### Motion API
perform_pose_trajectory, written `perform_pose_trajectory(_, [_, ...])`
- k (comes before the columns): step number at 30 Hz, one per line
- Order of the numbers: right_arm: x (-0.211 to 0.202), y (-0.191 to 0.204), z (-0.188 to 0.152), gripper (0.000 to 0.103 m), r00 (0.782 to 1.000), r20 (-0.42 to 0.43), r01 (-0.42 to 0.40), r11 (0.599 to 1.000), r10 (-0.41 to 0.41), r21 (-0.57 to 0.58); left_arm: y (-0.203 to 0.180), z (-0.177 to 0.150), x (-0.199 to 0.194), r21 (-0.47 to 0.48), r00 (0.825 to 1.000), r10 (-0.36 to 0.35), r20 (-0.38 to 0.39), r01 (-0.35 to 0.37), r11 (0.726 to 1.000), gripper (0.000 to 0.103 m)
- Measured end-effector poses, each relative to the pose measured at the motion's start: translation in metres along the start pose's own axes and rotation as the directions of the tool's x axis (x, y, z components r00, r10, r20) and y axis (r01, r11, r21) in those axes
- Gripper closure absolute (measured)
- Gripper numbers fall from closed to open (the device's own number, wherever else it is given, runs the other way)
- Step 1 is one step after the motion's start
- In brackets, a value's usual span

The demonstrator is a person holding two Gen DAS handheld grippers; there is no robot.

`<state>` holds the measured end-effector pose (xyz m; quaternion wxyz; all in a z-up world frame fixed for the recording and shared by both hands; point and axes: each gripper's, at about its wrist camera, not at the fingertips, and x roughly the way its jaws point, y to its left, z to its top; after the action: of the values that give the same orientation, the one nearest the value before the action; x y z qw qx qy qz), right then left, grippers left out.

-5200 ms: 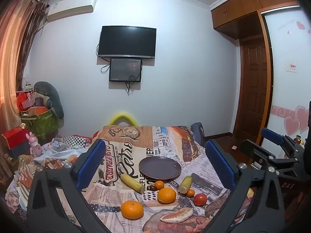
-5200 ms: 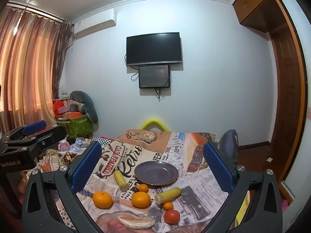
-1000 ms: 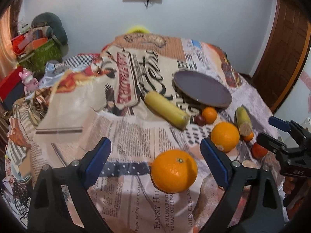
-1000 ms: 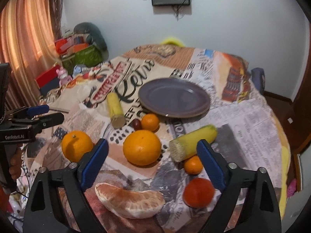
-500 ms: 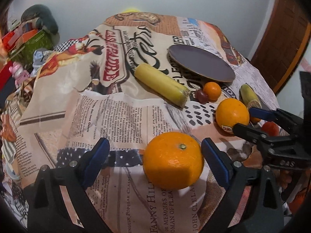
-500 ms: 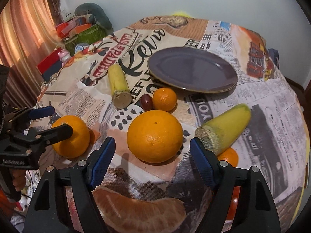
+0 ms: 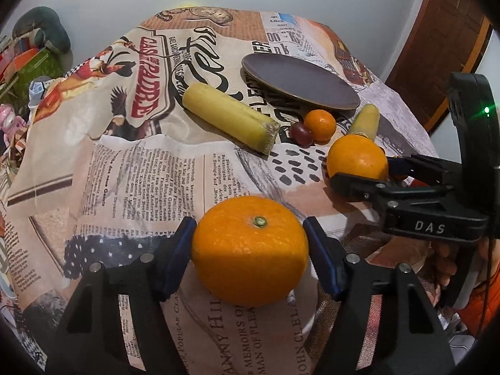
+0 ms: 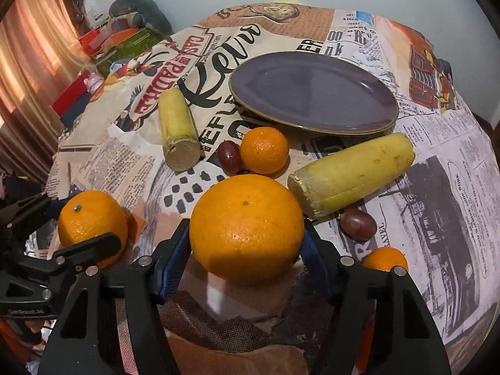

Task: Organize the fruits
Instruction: 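Lift both oranges and carry them over the dark grey plate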

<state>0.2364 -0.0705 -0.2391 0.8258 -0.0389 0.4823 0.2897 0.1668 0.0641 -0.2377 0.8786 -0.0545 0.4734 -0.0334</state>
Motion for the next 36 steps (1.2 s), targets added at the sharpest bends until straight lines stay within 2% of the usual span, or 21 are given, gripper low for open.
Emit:
perform_pose_trajectory(8, [-0.016, 0.005, 0.002, 0.04, 0.999, 0.035, -0.005, 1.0, 0.005, -0.011, 0.001, 0.007, -0.005, -0.007, 1.0, 0.023, 0.003, -0.023, 1.0, 0.034])
perform_pose_trajectory(15, [-0.049, 0.007, 0.009, 0.04, 0.992, 0.122, 0.014, 1.0, -0.012, -0.013, 0.003, 0.026, -0.031, -0.019, 0.996, 0.045, 0.082, -0.044, 0.999, 0.034])
perform_pose_trajectory(22, [-0.091, 0.003, 0.018, 0.04, 0.969, 0.243, 0.044, 0.999, -0.041, -0.007, -0.005, 0.052, -0.06, -0.02, 0.984, 0.051, 0.17, -0.049, 0.999, 0.034])
perform_pose_trajectory(27, [-0.115, -0.005, 0.028, 0.04, 0.945, 0.318, 0.081, 0.997, -0.076, 0.0, -0.014, 0.072, -0.078, -0.008, 0.97, 0.05, 0.239, -0.05, 0.999, 0.034])
perform_pose_trajectory(36, [-0.13, -0.032, 0.044, 0.04, 0.915, 0.38, 0.129, 0.99, -0.138, 0.051, -0.027, 0.106, -0.082, 0.006, 0.956, 0.036, 0.292, -0.039, 0.999, 0.034])
